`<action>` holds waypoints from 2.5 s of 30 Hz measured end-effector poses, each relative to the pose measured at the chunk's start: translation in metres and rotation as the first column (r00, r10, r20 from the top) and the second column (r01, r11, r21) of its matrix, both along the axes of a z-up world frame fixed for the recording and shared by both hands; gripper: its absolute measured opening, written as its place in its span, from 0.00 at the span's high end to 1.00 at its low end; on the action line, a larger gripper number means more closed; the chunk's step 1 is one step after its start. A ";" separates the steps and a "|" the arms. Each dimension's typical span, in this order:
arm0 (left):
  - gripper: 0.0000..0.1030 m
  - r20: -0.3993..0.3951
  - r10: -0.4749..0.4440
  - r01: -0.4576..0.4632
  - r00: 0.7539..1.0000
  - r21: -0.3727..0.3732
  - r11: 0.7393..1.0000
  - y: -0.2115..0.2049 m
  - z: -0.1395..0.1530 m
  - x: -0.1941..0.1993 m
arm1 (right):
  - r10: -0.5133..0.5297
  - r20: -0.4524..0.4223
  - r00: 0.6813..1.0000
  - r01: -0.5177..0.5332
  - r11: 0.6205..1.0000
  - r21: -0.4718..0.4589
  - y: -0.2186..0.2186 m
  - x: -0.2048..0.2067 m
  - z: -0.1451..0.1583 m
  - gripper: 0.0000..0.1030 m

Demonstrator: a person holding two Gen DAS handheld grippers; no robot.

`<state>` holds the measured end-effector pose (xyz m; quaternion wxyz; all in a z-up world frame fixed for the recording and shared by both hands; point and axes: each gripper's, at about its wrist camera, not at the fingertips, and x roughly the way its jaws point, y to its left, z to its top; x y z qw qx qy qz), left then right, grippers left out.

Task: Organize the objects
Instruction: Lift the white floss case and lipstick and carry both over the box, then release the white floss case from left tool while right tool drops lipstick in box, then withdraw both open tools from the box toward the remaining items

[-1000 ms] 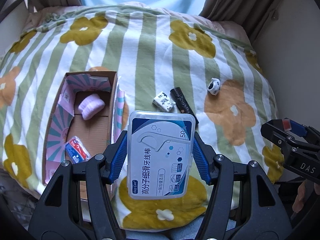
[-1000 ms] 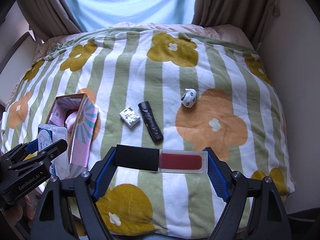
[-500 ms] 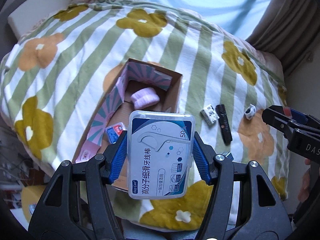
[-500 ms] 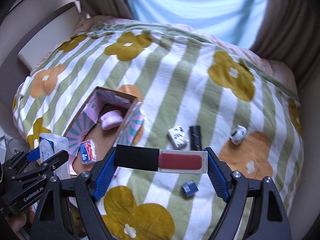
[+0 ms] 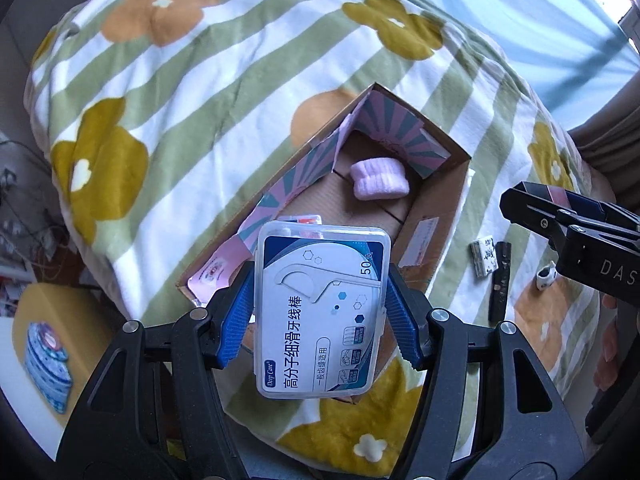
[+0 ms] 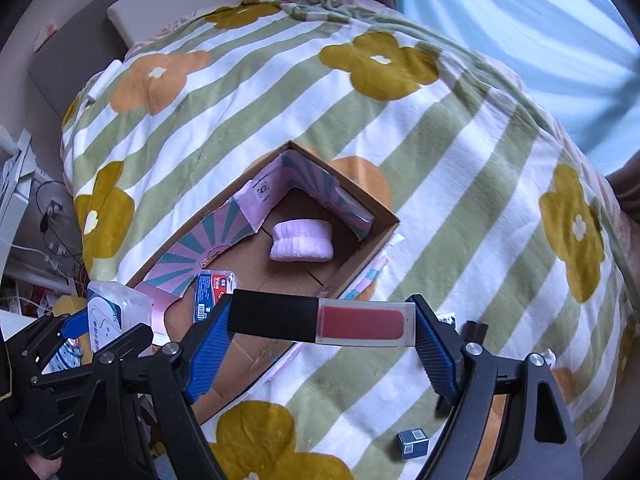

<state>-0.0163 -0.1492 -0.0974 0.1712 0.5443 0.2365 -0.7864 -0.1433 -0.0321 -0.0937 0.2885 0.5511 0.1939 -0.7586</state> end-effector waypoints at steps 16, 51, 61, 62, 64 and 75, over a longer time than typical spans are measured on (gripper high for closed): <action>0.43 0.101 0.097 -0.103 0.990 0.060 0.993 0.009 -0.088 -0.028 | 0.273 0.057 0.960 -0.275 0.961 0.028 -0.076 -0.059 -0.096 0.22; 0.00 0.083 0.002 -0.007 0.997 0.071 0.997 0.037 -0.121 -0.070 | 0.380 0.091 0.921 -0.379 0.925 -0.023 -0.107 -0.065 -0.124 0.00; 0.00 0.047 -0.035 0.032 0.998 0.060 0.998 0.034 -0.086 -0.056 | 0.319 0.053 0.946 -0.318 0.948 -0.031 -0.079 -0.039 -0.059 0.00; 0.00 0.043 -0.040 0.037 0.998 0.058 0.998 0.033 -0.080 -0.053 | 0.309 0.045 0.950 -0.308 0.951 -0.031 -0.075 -0.035 -0.049 0.00; 0.00 0.034 -0.053 0.051 0.998 0.045 0.998 0.032 -0.067 -0.047 | 0.284 0.032 0.958 -0.283 0.958 -0.037 -0.064 -0.027 -0.028 0.00; 0.00 -0.021 -0.204 0.203 0.979 -0.054 0.978 0.037 0.031 -0.010 | 0.035 -0.093 0.995 -0.041 0.997 -0.070 0.019 0.016 0.063 0.00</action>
